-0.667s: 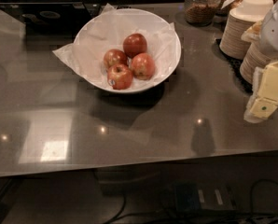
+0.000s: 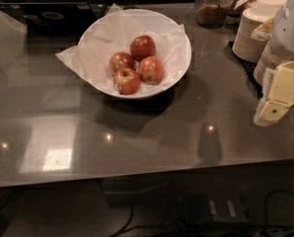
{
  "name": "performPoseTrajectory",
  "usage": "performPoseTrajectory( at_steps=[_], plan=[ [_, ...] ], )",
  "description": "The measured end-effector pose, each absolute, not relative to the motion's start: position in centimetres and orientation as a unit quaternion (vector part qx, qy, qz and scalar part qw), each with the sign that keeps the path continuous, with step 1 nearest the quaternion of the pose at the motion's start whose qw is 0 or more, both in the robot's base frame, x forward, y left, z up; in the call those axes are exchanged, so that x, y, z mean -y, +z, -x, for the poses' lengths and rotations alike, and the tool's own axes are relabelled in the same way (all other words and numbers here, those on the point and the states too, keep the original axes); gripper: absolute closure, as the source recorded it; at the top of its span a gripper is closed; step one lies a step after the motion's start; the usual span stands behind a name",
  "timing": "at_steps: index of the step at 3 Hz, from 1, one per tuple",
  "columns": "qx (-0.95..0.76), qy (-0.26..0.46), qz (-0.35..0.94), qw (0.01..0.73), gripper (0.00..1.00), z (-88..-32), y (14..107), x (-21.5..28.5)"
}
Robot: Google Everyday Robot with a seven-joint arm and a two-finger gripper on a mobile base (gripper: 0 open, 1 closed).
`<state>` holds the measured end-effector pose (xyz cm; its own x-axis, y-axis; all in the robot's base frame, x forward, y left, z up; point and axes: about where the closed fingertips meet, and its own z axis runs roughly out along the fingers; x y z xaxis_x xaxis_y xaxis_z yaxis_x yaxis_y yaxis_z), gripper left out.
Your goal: Pick apple from white bowl
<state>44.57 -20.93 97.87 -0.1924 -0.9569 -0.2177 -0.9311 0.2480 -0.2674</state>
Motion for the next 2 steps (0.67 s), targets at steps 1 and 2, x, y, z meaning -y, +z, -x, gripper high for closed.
performPoseTrajectory(
  at_steps=[1,2],
  plan=[
    [-0.747,-0.034,0.639,0.179,0.0,-47.4,97.4,18.2],
    [-0.72,-0.002,0.667,0.193,0.0,-50.3,96.8,14.7]
  ],
)
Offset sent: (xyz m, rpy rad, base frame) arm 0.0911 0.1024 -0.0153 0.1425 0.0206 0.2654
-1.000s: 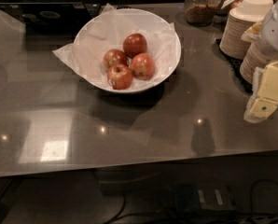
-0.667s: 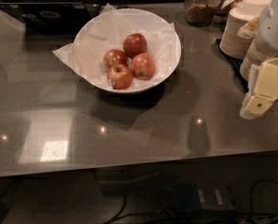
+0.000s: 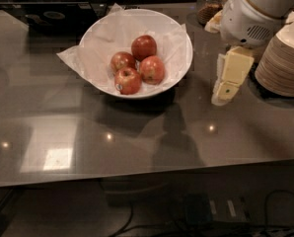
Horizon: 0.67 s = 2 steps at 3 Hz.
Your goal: Pick apple from white bowl
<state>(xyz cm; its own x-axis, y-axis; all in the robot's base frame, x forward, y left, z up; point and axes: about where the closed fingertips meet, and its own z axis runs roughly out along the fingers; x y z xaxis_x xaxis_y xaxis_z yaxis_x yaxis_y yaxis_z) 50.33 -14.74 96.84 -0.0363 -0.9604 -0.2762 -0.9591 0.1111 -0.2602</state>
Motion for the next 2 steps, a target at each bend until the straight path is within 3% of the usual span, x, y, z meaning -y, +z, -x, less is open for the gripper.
performPoseTrajectory(
  at_steps=[1,2],
  plan=[
    [-0.687,0.039,0.693,0.214,0.0,-52.4,96.23,10.54],
    [-0.687,0.04,0.693,0.214,0.0,-52.4,96.23,10.53]
  ],
)
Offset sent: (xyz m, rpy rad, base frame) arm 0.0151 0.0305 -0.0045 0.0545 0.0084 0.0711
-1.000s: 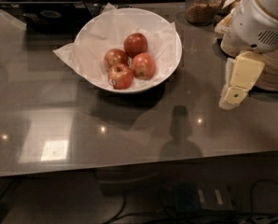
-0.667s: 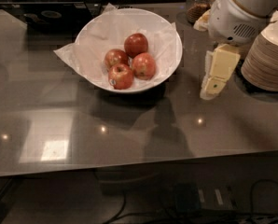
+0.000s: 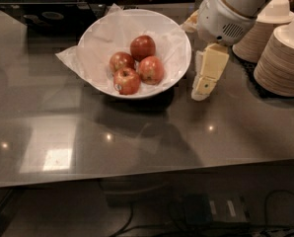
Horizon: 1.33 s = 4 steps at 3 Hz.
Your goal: Pick apple from white bowl
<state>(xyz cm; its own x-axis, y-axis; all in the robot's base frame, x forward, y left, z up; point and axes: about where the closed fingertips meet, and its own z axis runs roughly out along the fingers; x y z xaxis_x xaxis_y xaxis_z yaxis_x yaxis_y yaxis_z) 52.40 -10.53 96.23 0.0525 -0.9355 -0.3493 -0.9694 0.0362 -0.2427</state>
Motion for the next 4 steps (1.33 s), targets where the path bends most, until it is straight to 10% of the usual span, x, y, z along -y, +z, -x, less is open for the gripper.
performPoseTrajectory(
  at_steps=[3,4],
  plan=[
    [-0.646,0.094,0.701,0.288,0.0,-57.9,96.0,6.5],
    [-0.641,0.106,0.701,0.295,0.14,-59.2,95.7,5.3]
  ],
)
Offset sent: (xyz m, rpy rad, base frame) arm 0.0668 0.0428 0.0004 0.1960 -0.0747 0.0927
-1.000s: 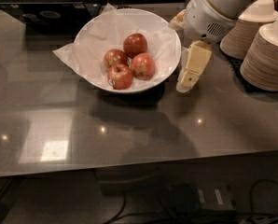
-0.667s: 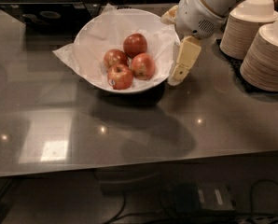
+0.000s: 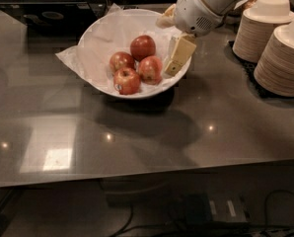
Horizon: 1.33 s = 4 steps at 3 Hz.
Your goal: Pick apple from white bowl
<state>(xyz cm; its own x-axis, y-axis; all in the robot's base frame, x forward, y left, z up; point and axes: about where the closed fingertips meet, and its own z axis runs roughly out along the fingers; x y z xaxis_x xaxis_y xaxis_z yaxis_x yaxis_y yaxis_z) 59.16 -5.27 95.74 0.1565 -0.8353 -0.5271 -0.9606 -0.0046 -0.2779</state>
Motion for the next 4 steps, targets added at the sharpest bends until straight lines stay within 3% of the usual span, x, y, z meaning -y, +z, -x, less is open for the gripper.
performPoseTrajectory(
  at_steps=[1,3,4],
  plan=[
    [-0.641,0.103,0.7,0.297,0.19,-59.8,95.5,4.5],
    [-0.649,0.087,0.698,0.291,0.19,-60.9,94.3,3.6],
    [-0.659,0.088,0.69,0.286,0.33,-61.4,92.9,3.4]
  ],
)
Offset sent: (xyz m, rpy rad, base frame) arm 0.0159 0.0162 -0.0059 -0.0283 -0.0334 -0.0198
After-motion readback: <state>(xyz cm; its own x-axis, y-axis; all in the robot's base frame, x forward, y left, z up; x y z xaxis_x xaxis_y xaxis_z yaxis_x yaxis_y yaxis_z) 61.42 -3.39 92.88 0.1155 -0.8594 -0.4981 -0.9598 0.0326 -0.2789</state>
